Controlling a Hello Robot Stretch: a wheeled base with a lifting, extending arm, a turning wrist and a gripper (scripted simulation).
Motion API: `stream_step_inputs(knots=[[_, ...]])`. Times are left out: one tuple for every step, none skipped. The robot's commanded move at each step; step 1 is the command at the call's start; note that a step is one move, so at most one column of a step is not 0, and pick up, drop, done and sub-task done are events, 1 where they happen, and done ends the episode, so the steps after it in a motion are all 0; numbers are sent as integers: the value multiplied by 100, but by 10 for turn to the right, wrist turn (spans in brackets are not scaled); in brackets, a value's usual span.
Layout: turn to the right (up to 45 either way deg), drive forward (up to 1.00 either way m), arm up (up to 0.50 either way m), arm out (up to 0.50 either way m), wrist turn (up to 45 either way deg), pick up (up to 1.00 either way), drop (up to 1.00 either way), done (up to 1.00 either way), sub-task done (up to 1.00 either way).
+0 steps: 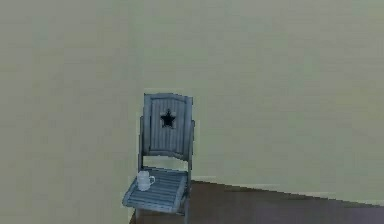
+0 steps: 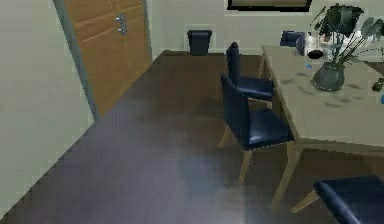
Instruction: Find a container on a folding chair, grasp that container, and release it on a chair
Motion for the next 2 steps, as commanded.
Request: stream_step_inputs(knots=[[90,0,0,0,0,0,0,0,0],[0,15,0,0,0,0,0,0,0]])
